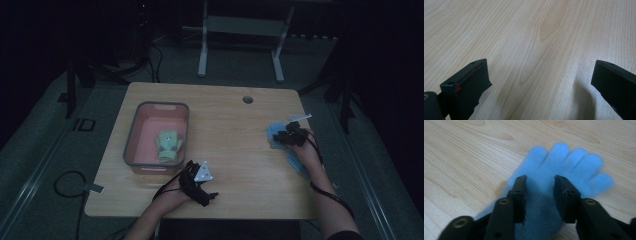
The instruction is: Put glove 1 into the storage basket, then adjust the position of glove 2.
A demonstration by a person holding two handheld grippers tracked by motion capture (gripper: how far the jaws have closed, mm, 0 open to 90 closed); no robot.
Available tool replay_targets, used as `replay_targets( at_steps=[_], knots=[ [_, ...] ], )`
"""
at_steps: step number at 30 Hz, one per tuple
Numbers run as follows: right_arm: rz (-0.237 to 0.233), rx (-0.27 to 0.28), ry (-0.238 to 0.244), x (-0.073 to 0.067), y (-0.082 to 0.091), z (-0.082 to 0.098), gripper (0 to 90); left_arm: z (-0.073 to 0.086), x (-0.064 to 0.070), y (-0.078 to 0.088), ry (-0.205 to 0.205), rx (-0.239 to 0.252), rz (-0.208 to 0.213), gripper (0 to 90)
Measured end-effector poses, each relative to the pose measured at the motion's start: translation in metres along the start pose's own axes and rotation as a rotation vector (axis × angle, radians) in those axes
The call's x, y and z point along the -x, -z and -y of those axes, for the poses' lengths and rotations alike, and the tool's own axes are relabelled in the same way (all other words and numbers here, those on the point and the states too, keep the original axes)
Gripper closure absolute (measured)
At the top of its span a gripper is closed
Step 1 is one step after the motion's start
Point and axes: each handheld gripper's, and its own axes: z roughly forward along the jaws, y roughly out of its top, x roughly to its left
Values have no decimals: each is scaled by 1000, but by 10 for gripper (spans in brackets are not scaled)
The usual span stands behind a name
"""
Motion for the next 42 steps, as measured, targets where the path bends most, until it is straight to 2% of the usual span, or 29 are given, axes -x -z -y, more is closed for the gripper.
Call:
replay_targets(
  at_steps=[4,12,16,22,27,33,36,39,42],
  knots=[
    [3,6,-20,0,0,2,759,0,0,-1,-1,0,0,19],
    [2,-11,-83,0,1,-1,817,0,0,-1,-4,0,1,19],
    [6,-4,-86,-4,5,-3,829,0,0,-1,-4,-4,3,19],
    [0,57,-73,-27,30,-18,832,0,0,-1,-5,-6,2,19],
    [-1,109,-40,-49,54,-30,832,0,0,-2,-9,-11,0,19],
    [-11,128,-3,-74,73,-35,831,0,-1,-1,-4,-9,1,19],
    [-55,148,5,-86,79,-33,831,0,-1,-1,-2,-8,-2,19],
    [-63,147,23,-99,83,-31,831,0,-1,-1,-2,-7,-2,19],
    [-52,142,53,-114,87,-29,831,0,-1,-1,-7,-9,-2,19]
  ],
)
